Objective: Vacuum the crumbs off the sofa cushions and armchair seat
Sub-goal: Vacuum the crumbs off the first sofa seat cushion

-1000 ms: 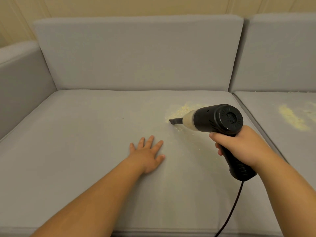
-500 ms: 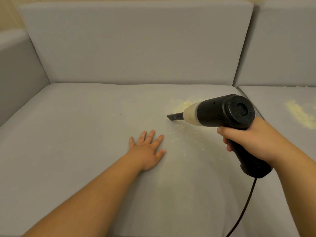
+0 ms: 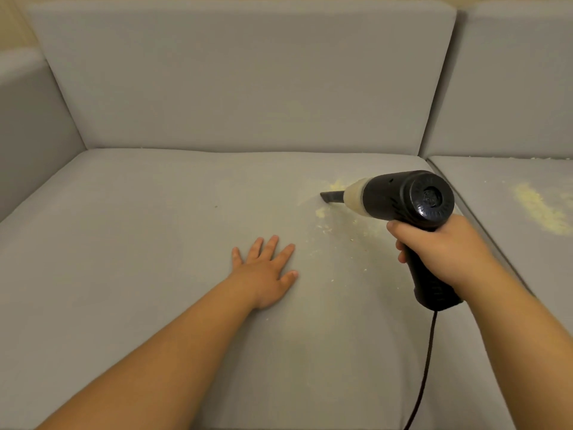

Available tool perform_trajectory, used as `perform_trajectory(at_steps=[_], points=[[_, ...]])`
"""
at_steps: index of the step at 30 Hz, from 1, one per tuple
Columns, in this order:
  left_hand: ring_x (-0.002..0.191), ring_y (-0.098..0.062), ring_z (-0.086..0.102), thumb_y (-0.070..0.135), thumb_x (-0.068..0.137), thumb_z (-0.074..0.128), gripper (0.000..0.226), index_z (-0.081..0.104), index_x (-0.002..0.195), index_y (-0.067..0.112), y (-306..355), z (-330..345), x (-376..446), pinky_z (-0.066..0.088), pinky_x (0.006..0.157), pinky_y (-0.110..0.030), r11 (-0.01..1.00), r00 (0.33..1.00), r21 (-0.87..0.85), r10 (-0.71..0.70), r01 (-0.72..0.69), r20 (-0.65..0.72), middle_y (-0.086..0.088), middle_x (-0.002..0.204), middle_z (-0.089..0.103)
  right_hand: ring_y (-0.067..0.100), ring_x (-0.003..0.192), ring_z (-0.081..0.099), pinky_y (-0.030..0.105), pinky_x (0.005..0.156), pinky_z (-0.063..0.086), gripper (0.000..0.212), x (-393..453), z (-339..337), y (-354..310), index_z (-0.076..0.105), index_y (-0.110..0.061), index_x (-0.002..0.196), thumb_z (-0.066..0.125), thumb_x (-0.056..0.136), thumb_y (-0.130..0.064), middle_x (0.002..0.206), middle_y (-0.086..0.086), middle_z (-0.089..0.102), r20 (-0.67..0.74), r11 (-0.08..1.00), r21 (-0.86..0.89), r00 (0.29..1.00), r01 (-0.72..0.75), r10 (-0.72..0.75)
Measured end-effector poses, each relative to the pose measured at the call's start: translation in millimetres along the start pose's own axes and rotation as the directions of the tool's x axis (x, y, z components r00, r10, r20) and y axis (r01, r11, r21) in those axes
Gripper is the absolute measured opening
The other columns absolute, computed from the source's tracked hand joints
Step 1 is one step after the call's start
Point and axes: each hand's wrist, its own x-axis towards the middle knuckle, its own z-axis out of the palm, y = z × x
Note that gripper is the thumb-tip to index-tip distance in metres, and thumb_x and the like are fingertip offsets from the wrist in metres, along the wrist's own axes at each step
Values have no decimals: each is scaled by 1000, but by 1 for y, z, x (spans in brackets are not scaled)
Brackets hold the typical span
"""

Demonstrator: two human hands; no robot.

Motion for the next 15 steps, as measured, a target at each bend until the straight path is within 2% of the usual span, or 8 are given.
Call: perform_trajectory(at_steps=[5,10,15], points=[[158,-22,-18,67,104,19,66,-8,161,50,0,-1,-1,-9,122,-66,1000,1000,-9,-1,1,-1,10,171,-20,8,62,74,33,69,58,15,3,7,1,73,-17,90,76,89,-32,79,6,77,-87,999,36,996,4,-1],[158,-22,-19,66,104,18,66,-9,161,50,1,-1,-1,-10,121,-66,1000,1000,-15,3,-3,1,10,171,-21,17,65,76,38,73,60,18,7,10,-3,74,-13,90,77,90,-31,78,9,78,43,997,79,999,-20,17],[158,-22,-19,66,104,18,65,-9,161,50,0,-3,-2,-11,122,-65,1000,1000,-24,2,-2,10,10,171,-21,15,63,76,35,70,58,17,7,18,-5,74,-14,86,76,90,-30,76,8,77,22,999,36,999,26,-27]])
